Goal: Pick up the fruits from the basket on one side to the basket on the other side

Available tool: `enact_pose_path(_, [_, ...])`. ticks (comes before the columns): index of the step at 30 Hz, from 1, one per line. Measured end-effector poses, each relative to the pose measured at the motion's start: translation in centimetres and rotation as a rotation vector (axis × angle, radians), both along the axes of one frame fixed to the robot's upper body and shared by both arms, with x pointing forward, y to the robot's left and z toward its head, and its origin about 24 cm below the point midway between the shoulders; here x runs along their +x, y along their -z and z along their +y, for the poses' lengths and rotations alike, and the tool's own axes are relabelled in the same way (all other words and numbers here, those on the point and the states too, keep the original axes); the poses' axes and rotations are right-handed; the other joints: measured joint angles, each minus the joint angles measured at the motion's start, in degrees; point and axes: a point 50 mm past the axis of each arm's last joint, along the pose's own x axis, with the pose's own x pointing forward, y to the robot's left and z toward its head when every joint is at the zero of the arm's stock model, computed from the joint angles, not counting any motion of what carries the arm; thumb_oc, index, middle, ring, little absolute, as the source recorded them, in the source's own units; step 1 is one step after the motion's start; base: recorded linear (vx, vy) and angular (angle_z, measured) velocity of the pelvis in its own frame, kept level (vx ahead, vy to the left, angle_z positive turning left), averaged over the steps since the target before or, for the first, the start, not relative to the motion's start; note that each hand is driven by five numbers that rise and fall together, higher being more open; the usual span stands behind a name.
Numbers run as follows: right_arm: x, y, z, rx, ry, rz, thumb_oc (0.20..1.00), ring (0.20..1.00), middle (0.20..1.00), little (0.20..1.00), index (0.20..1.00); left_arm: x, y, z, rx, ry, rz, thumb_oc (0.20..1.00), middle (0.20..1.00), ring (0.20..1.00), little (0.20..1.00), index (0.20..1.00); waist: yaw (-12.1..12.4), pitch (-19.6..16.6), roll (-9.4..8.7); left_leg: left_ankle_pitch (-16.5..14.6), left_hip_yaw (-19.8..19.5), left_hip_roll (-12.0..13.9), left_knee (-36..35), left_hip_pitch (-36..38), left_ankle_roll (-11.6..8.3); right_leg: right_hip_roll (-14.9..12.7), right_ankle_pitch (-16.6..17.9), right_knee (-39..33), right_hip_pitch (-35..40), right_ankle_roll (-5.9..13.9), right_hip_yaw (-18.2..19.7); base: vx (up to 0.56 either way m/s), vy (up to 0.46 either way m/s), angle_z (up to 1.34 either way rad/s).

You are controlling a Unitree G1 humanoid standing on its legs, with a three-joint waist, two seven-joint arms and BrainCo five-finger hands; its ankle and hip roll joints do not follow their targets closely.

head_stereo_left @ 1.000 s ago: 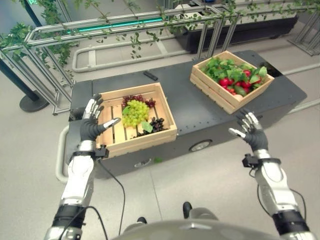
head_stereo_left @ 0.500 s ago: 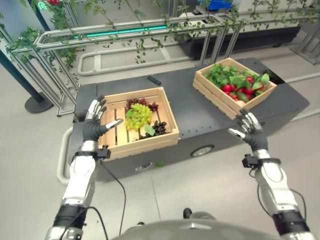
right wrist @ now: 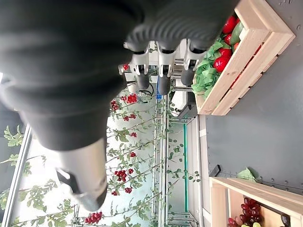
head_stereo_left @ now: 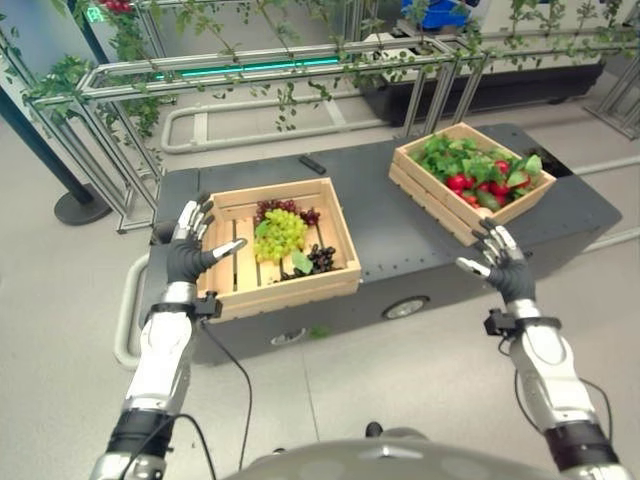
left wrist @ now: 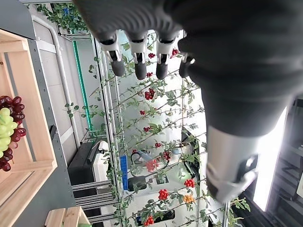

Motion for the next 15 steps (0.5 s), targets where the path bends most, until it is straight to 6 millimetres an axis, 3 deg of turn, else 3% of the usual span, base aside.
enact_pose_path(15, [-0.28, 0.32, -0.05, -0.016, 0.004, 0.016, 1.000, 1.000, 1.000, 1.000, 1.000, -0.19, 0.73, -0.32, 0.002, 0.008, 0.029, 1.000, 1.000, 1.000, 1.000, 1.000, 0.0, 0.0, 0.03, 0.0, 0.0, 0.0, 0.0, 0.0, 0.00, 0.0, 0.0, 0.0, 0.0, 0.01, 0.0, 0.00, 0.000, 0.00])
